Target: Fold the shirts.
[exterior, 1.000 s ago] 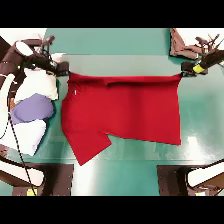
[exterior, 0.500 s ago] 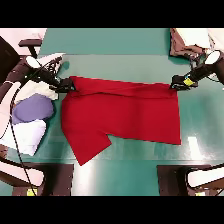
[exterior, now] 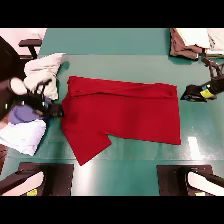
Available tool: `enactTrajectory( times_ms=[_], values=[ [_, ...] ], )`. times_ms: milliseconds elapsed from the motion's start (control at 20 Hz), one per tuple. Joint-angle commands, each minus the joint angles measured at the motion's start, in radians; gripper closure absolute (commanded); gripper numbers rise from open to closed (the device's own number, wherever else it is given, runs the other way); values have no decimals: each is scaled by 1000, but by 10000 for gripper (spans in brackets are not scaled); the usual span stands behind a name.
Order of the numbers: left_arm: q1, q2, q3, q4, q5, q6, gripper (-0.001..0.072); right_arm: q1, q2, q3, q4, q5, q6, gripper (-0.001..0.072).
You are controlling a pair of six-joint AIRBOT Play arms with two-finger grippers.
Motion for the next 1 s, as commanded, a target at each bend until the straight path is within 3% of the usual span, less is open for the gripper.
enactTrajectory(
  times_ms=[0,250,450,500,550,600,800,850,900,950],
  values=[
    [0,165,-262,-67,45,-53,165,-6,138,-125,1,-30,1,310],
    [-1,177,-421,-286,154,11,166,-6,223,-169,1,-41,1,311],
    [-1,177,-442,-336,189,31,174,-6,256,-169,1,-37,1,311],
    [-1,177,-440,-343,189,34,377,-6,262,-169,-4,-28,1,311],
    [-1,177,-432,-348,188,39,624,-6,267,-169,-13,-16,1,311],
    [-1,177,-417,-349,181,47,682,-14,266,-171,-18,7,1,311],
    [-1,225,-338,-344,136,67,683,-174,266,-317,-18,55,1,299],
    [-1,246,-322,-344,133,68,683,-232,266,-374,-19,54,1,174],
    [-1,257,-311,-344,127,68,683,-293,264,-438,-18,47,1,121],
    [-1,264,-303,-345,125,68,683,-349,264,-502,-10,31,-4,171]
  ],
)
